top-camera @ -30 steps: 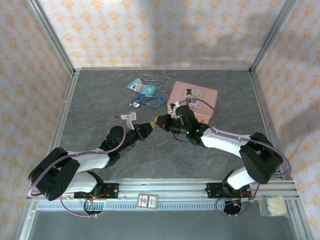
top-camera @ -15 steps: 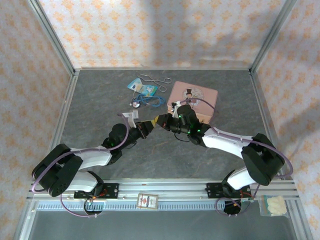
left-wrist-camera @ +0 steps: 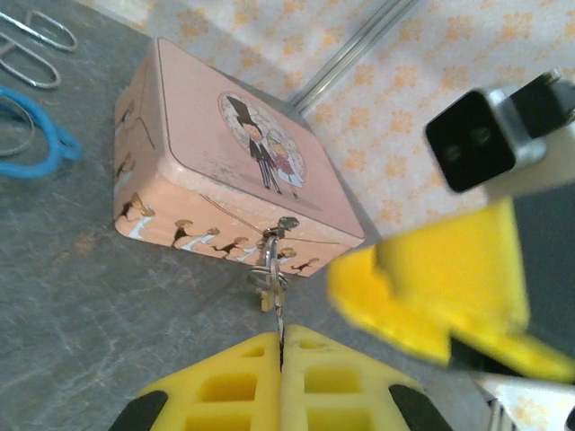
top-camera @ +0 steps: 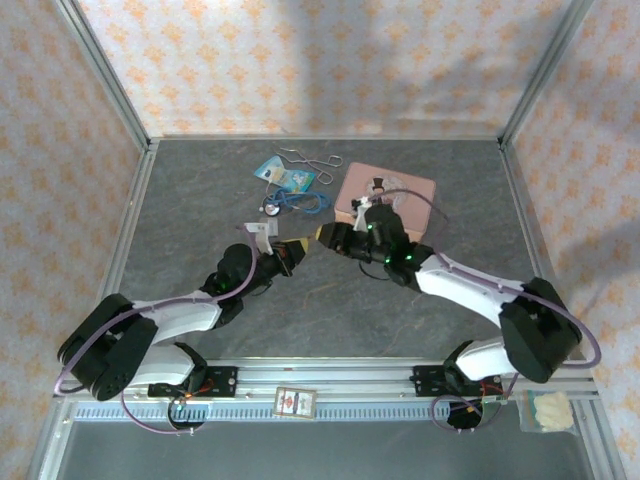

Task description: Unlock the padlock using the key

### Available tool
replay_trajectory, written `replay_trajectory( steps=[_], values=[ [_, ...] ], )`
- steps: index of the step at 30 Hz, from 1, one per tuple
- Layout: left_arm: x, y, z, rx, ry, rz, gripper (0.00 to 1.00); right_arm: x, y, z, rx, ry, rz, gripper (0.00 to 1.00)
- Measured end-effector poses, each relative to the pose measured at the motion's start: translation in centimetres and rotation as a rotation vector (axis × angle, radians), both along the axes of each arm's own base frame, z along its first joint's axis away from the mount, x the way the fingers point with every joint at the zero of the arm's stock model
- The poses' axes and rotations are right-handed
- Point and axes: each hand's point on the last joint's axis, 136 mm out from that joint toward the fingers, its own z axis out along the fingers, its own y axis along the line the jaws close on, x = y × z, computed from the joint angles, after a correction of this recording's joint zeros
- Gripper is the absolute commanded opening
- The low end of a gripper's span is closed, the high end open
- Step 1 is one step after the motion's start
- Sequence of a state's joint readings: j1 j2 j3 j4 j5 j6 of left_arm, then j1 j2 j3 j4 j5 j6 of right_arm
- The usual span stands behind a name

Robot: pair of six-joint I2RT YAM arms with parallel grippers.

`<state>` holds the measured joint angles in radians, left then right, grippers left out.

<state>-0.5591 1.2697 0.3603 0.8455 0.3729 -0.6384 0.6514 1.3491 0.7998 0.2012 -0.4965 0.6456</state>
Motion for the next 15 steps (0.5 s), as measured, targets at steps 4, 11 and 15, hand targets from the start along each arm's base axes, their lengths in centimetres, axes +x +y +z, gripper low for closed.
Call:
replay_trajectory(
  steps=[4,11,15],
  values=[
    [0.5,0.5,1.3,0.054,-0.04,-0.037,0.0,1.9,-2.9,3.0,-0.064,-0.138,0.007,0.5],
    [-0.2,-2.0,3.3,0.131,-0.062,-0.25,0.0,-0.3,-2.1,3.0,-0.1,-0.228,0.285,0.52],
    [-1.2,-3.0,3.7,0.146,-0.058,-0.346,0.0,-1.9,-1.4,1.6,-0.082,-0.209,0.425,0.44]
  ],
)
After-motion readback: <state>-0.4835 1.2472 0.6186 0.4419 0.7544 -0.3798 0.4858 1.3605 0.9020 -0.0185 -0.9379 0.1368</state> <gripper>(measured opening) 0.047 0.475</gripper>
